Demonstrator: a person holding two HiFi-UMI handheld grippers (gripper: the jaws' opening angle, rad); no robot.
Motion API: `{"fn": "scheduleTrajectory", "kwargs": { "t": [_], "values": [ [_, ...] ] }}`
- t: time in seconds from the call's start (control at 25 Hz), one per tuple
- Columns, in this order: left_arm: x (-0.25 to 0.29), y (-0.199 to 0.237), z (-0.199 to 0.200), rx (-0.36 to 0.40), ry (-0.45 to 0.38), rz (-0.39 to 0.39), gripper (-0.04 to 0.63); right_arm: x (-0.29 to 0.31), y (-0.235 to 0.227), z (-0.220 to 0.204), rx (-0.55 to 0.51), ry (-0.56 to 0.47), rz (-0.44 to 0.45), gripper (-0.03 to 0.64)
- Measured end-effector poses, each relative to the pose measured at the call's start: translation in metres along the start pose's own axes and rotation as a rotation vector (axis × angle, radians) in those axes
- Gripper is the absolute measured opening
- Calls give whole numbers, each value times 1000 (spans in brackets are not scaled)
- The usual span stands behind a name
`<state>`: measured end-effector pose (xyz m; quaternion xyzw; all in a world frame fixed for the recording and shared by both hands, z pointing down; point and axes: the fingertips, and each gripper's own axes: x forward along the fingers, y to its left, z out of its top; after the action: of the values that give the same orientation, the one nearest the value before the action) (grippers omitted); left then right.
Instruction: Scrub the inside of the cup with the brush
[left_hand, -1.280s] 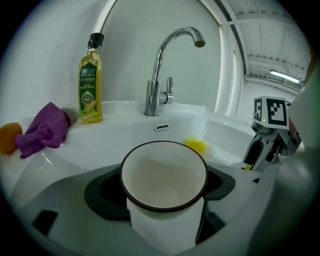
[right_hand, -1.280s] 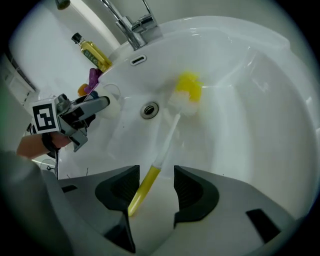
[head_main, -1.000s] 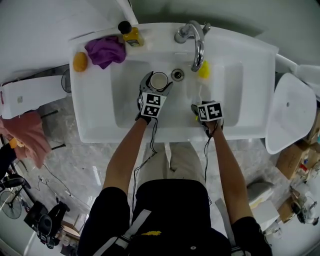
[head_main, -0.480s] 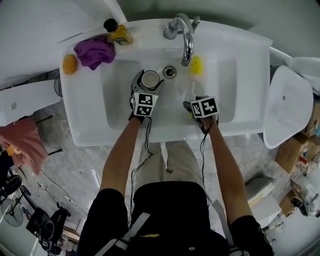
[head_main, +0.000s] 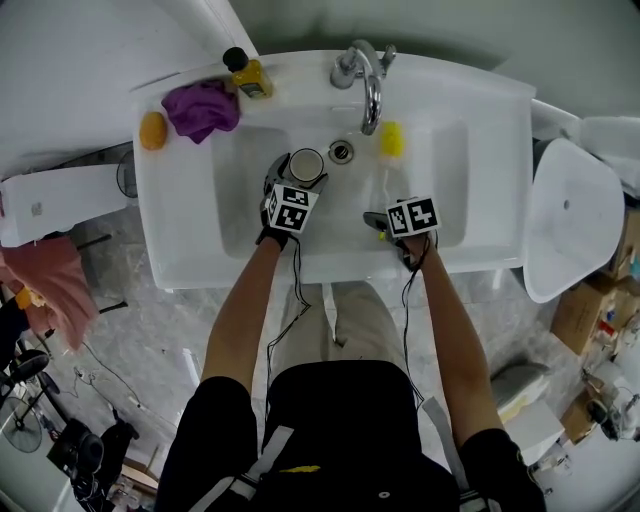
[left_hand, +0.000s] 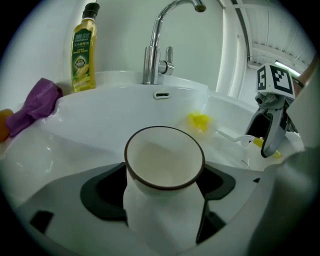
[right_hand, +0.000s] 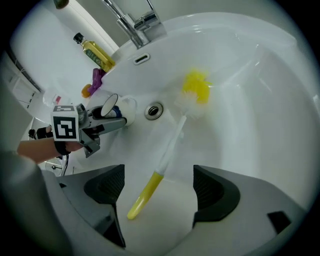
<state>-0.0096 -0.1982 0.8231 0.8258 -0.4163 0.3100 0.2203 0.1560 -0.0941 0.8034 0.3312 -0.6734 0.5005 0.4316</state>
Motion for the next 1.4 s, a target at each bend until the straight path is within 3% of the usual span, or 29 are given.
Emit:
{"fn": "scheduleTrajectory", "kwargs": {
  "t": [0.12, 0.28, 0.36, 0.48, 0.6, 0.84, 1.0, 1.2, 1.4],
  "values": [
    [-22, 1, 2, 13, 5, 12, 419, -18, 2, 2, 40, -48, 11, 420],
    [-72, -1, 26, 42, -38, 54, 409, -53, 0, 14, 68, -153, -38, 417],
    [-100, 4, 46, 23, -88, 106, 342, -72, 6, 26, 71, -213, -48, 411],
    [-144, 9, 88, -17, -178, 183, 211, -104, 14, 50, 59, -331, -99, 227],
    [-190, 12, 113, -62, -227, 257, 40, -127, 33, 56, 60, -417, -110, 141],
    [-226, 0, 138, -157, -264, 254, 18, -189, 55, 75, 16, -620, -157, 34],
    [-248, -4, 163, -205, -318, 220, 18, -230, 79, 101, -73, -762, -176, 28],
    [-270, -16, 196, -191, -393, 176, 18, -247, 93, 103, -115, -741, -200, 28],
    [-281, -25, 192, -97, -397, 139, 18, -244, 106, 85, -98, -736, -193, 28]
  ]
}}
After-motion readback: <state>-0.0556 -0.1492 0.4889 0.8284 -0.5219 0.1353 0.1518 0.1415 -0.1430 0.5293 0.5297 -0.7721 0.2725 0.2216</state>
